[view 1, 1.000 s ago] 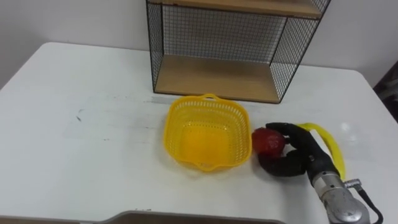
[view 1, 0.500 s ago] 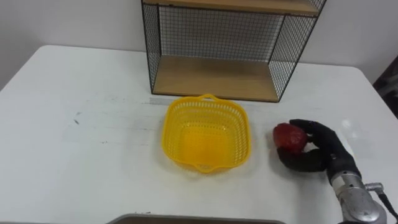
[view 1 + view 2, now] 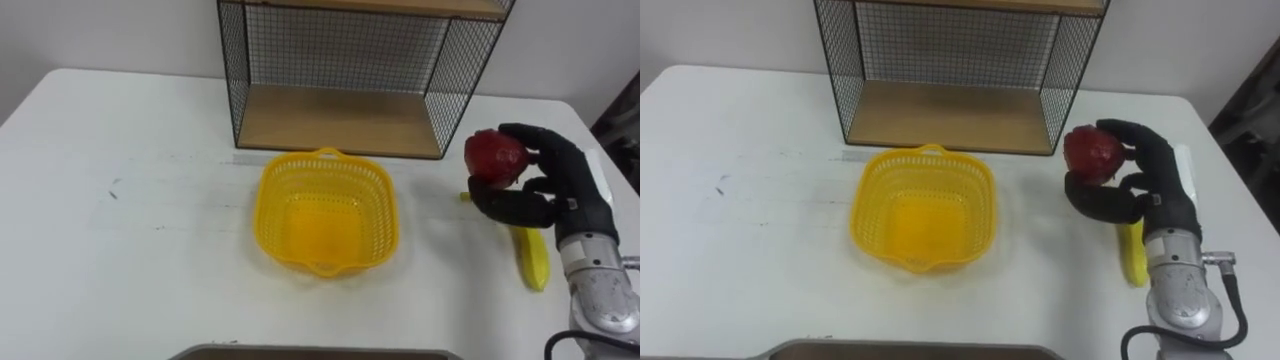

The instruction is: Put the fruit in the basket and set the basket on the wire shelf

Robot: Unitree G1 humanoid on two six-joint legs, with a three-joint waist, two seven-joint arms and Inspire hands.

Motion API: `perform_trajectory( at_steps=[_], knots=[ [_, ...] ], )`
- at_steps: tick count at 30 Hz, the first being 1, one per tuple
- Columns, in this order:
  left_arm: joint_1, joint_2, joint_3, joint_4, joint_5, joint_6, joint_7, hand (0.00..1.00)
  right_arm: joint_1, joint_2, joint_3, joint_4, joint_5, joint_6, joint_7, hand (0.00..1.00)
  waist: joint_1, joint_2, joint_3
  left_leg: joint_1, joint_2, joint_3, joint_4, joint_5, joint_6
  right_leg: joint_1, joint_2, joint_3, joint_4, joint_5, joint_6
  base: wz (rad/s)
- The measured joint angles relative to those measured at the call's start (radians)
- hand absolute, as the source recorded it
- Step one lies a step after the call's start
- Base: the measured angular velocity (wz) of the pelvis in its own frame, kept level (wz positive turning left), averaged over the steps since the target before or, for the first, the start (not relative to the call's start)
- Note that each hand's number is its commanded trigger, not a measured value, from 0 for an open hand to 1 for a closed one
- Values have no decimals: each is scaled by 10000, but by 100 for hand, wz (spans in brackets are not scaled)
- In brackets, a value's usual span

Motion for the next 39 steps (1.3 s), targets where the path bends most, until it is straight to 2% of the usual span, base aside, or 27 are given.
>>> perform_trajectory(
  at_steps=[6, 10, 13, 22, 26, 27, 31, 35, 39],
  knots=[
    [-25, 0, -23, -24, 9, -12, -73, 0, -1, 0, 7, -98, -9, -1, 25, 100, 20, -17, 14, -32, 3, 0, -6, -1, -1, -31, -2, -4, 2, 0, 0, 0],
    [-77, 19, -78, -5, 11, -30, -84, 0, -7, -31, 89, -221, -36, 0, 83, 100, 185, -10, 26, -40, 21, 21, -13, -2, -2, -73, 11, -1, 47, 1, -1, 0],
    [-123, 35, -118, -3, 10, -40, -76, 0, -8, -71, 438, -465, -42, 0, 190, 100, 287, 20, 50, -41, 30, 24, -15, -2, -3, -123, 18, -4, 116, 1, -1, 0],
    [-325, 71, -330, -6, -6, -213, -50, 0, -32, -327, 1178, -1369, 55, -5, 927, 100, 500, 9, 44, -65, 29, -14, -6, -1, -3, -133, 13, -54, 117, 1, -1, 0],
    [-415, 27, -339, 2, -8, -290, -40, 0, -34, -316, 1615, -1669, 53, -7, 1310, 100, 524, 3, 42, -76, 24, -10, 0, -1, -2, -149, 12, -50, 119, 1, -1, 0],
    [-418, 28, -348, 1, -8, -300, -40, 0, -34, -317, 1651, -1669, 41, -7, 1362, 100, 518, -47, 21, -77, 20, -11, -1, -1, -2, -149, 8, -51, 119, 1, -1, 0],
    [-458, 125, -539, 2, -6, -303, -39, 0, -34, -319, 1956, -1668, -51, 20, 1546, 100, 526, -93, 37, -152, 8, -118, 24, -1, -1, -172, 3, -80, 122, 1, -1, 3],
    [-648, 161, -940, 186, -9, -340, -36, 0, -73, -297, 2378, -1668, -162, 23, 1970, 100, 626, -111, 42, -165, 9, -124, 17, -1, -1, -183, 5, -88, 127, 1, -1, 0],
    [-805, 160, -1039, 192, -3, -348, -36, 0, -88, -211, 2712, -1668, -814, 81, 2227, 100, 802, -143, 54, -174, 11, -108, 9, -1, -2, -177, 3, -125, 127, 1, -1, 1]
  ],
)
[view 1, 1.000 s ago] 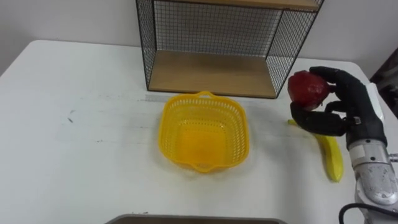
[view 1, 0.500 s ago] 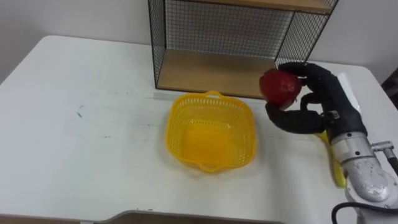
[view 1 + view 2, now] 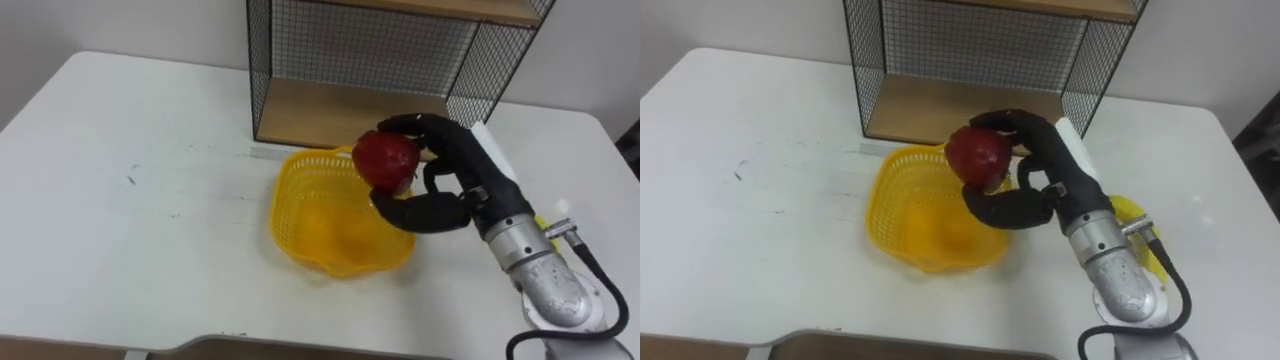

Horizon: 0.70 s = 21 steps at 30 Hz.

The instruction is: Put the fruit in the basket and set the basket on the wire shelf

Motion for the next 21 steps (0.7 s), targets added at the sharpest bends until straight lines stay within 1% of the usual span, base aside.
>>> perform_trajectory(
  at_steps=[3, 4, 6, 9, 12, 13, 15, 16, 17, 18, 20, 21],
  knots=[
    [-83, 4, 3, -2, 6, 1, -1, 0, -7, 99, 22, 0, -373, 51, 230, 100, 137, -61, 42, -10, -2, -8, -12, 0, 0, -1, -4, -30, -3, 0, 0, 0],
    [-86, 7, 3, 5, 6, 4, -2, 0, -13, 168, 22, 0, -489, 119, 255, 100, 183, -80, 56, -16, -1, -12, -12, 0, 0, -3, -4, -40, -5, 0, 0, 0],
    [-85, -2, 0, 45, 4, 6, -2, 0, -12, 273, 22, 10, -754, 178, 268, 100, 195, -92, 60, -21, -4, -37, -3, 0, 0, -3, -10, -83, -6, 0, 0, 4],
    [-85, -1, -3, 52, 25, 25, -3, 0, -51, 280, 24, 281, -764, 215, 339, 100, 208, -74, 69, -17, -5, -39, 43, 0, 1, 16, -18, -120, -9, 1, 1, 1],
    [-111, -1, -2, 49, 34, 35, -3, 0, -66, 330, 25, 542, -829, 314, 381, 100, 203, -25, 103, -22, -3, -39, 41, 0, 1, 17, -22, -151, -11, 1, 1, 0],
    [-116, -2, -3, 26, 35, 83, -12, 0, -69, 353, 24, 579, -964, 363, 441, 100, 200, 11, 113, -28, -2, -41, 41, 0, 0, 13, -21, -158, -14, 1, 1, 0],
    [-120, -9, -3, -37, 36, 195, -51, 0, -78, 368, 23, 718, -1153, 397, 549, 100, 201, 49, 107, -31, 0, -48, 33, 0, 0, 8, -19, -159, -14, 0, 1, 0],
    [-127, -20, -4, -50, 37, 213, -65, 0, -93, 406, 24, 898, -1203, 422, 588, 52, 199, 72, 100, -31, 3, -48, 31, 0, 0, 6, -16, -161, -14, 1, 1, 0],
    [-138, -43, -6, -47, 38, 216, -82, 0, -93, 434, 24, 1067, -1309, 471, 652, 6, 202, 103, 94, -32, 2, -47, 31, 0, 0, 5, -16, -162, -13, 1, 1, 0],
    [-138, -53, -5, -46, 39, 217, -113, 0, -93, 439, 24, 1135, -1373, 478, 688, 0, 204, 121, 87, -34, 2, -48, 32, 0, 0, 2, -16, -162, -13, 1, 1, 0],
    [-132, -67, -60, -46, 42, 226, -180, 0, -93, 464, 24, 1301, -1502, 562, 795, 0, 199, 194, 58, -46, 1, -48, 33, 0, 0, -8, -18, -179, -13, 1, 1, 0],
    [-132, -68, -82, -50, 42, 227, -181, 0, -93, 466, 24, 1308, -1503, 575, 799, 0, 199, 214, 57, -53, 1, -54, 36, 0, 0, -9, -18, -185, -13, 1, 1, 0]
  ],
)
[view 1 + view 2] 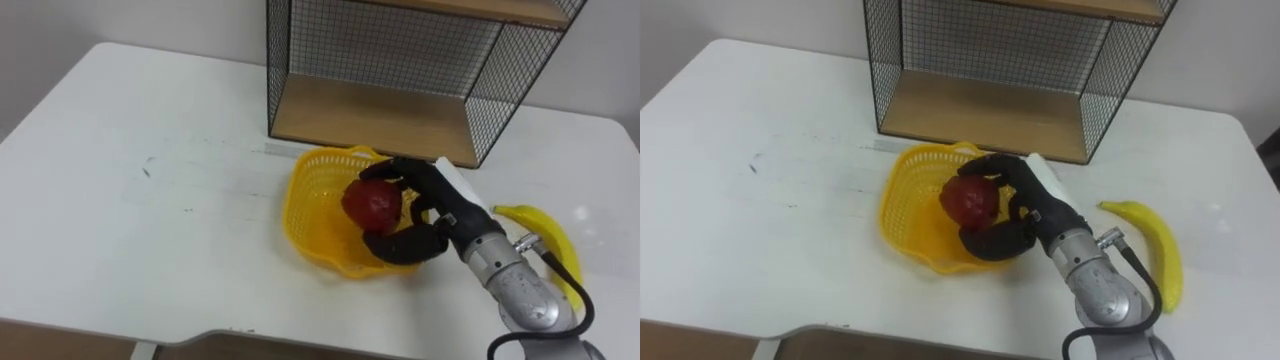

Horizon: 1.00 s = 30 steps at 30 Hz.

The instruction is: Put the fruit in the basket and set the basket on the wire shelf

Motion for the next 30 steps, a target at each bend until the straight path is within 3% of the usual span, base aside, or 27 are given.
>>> perform_trajectory(
  at_steps=[8, 30],
  knots=[
    [10, -30, -12, -16, 0, 0, 50, 0, -26, 32, -1, 20, 8, 0, -42, 0, -48, 92, -12, -88, -11, -76, 121, 0, 0, 5, -10, -60, 0, 0, 0, 2],
    [58, -35, -8, -2, 5, 3, 26, 0, -27, 241, -3, 49, 52, 2, -37, 0, -92, -43, -22, -125, -31, -181, 130, -1, -1, 34, -24, -144, 6, 2, -3, 0]
  ],
)
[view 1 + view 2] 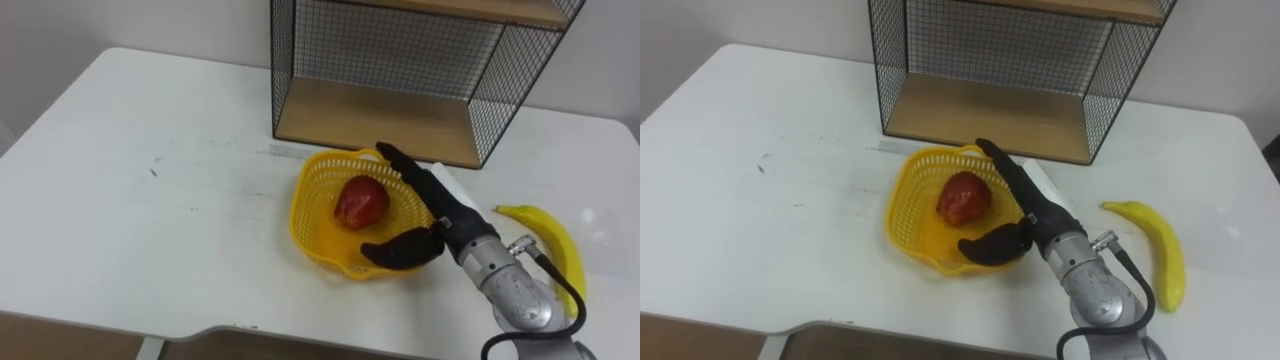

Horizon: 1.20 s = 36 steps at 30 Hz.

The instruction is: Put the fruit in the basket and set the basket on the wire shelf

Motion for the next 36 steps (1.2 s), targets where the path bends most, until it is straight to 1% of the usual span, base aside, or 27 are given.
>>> perform_trajectory(
  at_steps=[12, 15, 17, 21, 23, 26, 32, 36],
  knots=[
    [87, 0, -6, 5, 0, -1, 4, 0, -14, 3, -15, -1, 150, 0, -5, 0, -11, -18, 3, 1, -3, -44, -11, 0, 0, -10, 2, 16, -2, 0, 0, 0],
    [171, 1, -8, 3, -3, 0, 0, 0, -56, 1, -20, -4, 795, 2, -85, 0, -78, -31, -2, 10, -3, 9, 2, 0, 0, -7, 2, 34, -2, 0, 0, 0],
    [232, 19, -13, 6, -28, 0, 3, 0, -204, -12, -30, -67, 1310, 2, -191, 0, -208, -33, -2, 12, -3, 5, 17, 1, 0, -10, 1, 41, -2, 0, 0, 0],
    [217, 28, -14, 19, -44, -4, 23, 0, -413, -58, -96, -128, 1904, 2, -458, 0, -299, -35, -4, 8, -5, -10, 85, 0, 0, -3, -2, 30, 5, 0, 0, 1],
    [259, 29, -14, 31, -37, -16, 24, 0, -742, -88, -159, -163, 1964, 0, -554, 0, -451, -29, -4, -3, -8, -66, 81, 0, 0, 5, -4, -2, 13, 0, 0, 3],
    [242, 28, -9, 22, -41, -33, 35, 0, -799, -113, -528, -453, 2320, -39, -858, 0, -482, -19, -7, 0, -8, -62, 83, -1, -1, 34, -4, -37, 8, 0, 0, 2],
    [305, 15, 19, 25, -40, -29, 40, 0, -799, -131, -831, -921, 2831, -62, -1307, 0, -522, 66, -42, 10, -6, -72, 107, -1, -1, 63, 0, -74, 0, 0, 0, 0],
    [351, 13, 29, 27, -38, -28, 40, 0, -799, -130, -844, -921, 2894, -63, -1413, 0, -541, 56, -56, 24, -5, -83, 108, 0, -2, 80, -1, -87, -3, 0, 0, 0]
  ],
)
